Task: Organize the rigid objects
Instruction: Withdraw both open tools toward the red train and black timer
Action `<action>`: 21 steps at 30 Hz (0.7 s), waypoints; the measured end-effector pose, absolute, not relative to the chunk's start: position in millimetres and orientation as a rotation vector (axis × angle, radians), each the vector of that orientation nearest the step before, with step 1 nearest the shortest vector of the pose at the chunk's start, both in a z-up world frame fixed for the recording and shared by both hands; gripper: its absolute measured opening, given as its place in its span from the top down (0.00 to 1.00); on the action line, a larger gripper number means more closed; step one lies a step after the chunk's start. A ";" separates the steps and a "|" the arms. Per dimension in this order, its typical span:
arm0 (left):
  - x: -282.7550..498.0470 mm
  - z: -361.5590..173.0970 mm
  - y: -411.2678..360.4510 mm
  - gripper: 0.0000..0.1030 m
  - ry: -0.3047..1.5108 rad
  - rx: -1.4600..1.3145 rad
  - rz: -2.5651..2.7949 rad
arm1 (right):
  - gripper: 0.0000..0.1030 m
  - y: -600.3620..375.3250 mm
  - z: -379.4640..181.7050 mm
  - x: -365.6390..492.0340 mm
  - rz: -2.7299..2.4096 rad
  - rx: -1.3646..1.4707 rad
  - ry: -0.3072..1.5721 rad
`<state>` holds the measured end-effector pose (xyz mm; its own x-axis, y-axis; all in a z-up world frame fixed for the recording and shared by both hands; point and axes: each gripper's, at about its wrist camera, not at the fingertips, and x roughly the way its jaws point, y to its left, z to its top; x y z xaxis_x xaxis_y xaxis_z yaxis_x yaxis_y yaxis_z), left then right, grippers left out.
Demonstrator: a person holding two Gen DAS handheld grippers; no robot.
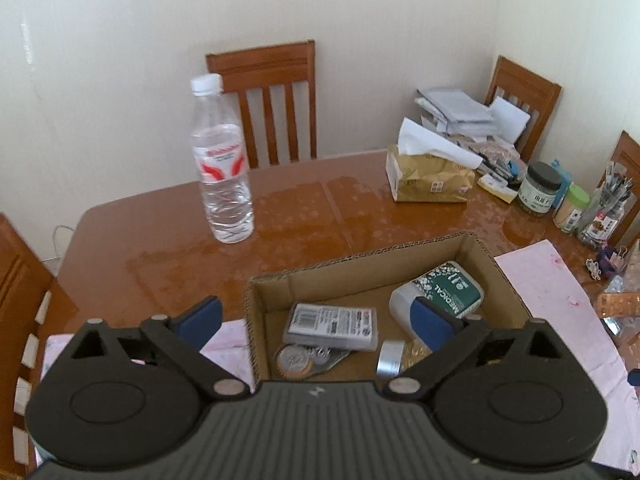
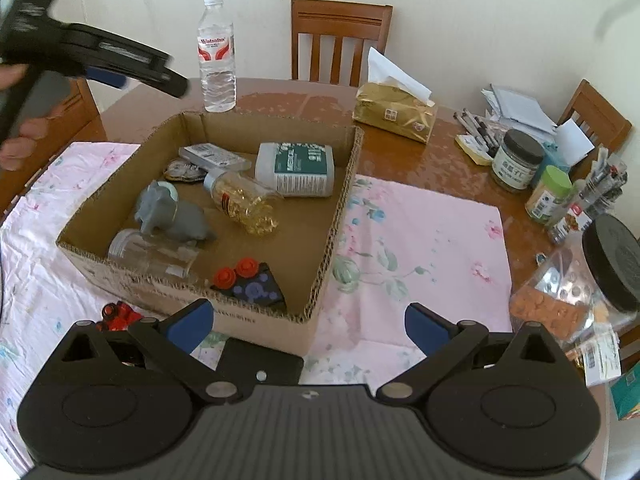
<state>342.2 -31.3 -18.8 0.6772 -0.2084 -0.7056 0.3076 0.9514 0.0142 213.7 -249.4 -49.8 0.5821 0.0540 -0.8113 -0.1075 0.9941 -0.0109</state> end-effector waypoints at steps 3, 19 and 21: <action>317.8 -20.6 -18.3 0.03 0.726 0.137 -0.255 | 0.00 -246.8 -65.3 203.8 0.086 -0.066 0.949; 196.6 -68.6 28.6 0.02 0.830 0.131 -0.154 | 0.00 -220.8 -126.0 189.6 0.044 0.013 1.031; 184.6 -79.4 26.1 0.02 0.854 0.136 -0.154 | 0.00 -215.0 -131.3 193.3 0.035 0.001 1.017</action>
<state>184.6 26.1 -79.4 0.6473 -0.0808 -0.7580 0.1896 0.9802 0.0573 193.3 -215.0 -131.3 0.5258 0.0299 -0.8501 -0.0291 0.9994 0.0171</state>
